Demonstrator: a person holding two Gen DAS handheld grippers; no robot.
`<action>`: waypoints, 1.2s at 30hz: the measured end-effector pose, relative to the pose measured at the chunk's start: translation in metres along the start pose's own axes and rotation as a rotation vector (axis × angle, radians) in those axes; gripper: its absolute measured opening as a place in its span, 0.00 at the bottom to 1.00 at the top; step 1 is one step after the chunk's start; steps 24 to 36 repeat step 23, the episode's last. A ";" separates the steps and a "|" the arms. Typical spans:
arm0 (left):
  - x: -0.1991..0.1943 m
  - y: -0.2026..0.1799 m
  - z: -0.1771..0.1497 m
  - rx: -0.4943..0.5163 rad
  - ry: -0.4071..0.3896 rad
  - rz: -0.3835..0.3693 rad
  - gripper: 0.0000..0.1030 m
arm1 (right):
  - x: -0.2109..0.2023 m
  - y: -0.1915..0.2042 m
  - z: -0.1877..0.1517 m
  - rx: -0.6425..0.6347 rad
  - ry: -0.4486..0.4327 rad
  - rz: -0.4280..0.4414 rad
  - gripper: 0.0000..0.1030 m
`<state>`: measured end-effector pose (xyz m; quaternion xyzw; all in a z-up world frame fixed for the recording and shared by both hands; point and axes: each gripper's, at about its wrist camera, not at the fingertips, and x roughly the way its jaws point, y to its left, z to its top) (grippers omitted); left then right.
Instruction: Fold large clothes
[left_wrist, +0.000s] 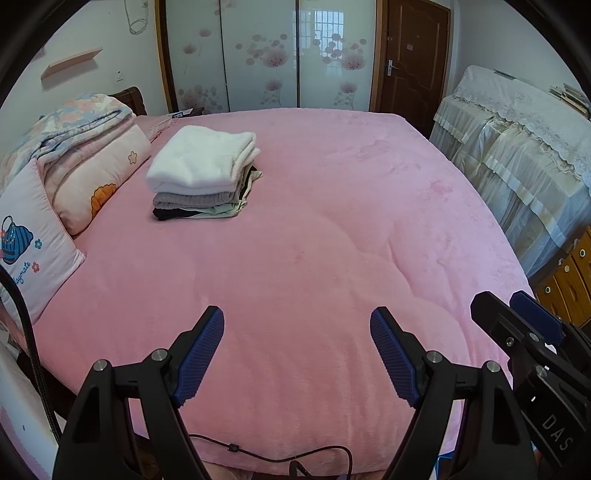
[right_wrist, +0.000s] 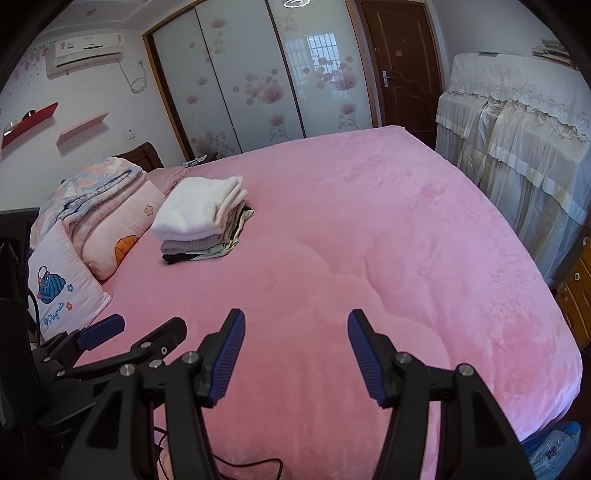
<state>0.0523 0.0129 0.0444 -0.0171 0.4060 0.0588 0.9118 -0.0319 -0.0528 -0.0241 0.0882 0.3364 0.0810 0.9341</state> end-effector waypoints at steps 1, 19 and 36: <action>-0.001 -0.001 -0.001 0.001 -0.002 0.003 0.78 | 0.000 0.000 0.000 -0.001 -0.001 0.000 0.57; -0.001 -0.001 0.005 0.004 -0.010 0.025 0.78 | 0.001 0.003 0.001 -0.002 -0.001 0.002 0.57; 0.001 0.002 0.006 0.004 -0.004 0.024 0.78 | 0.001 0.003 0.001 -0.002 0.000 0.001 0.57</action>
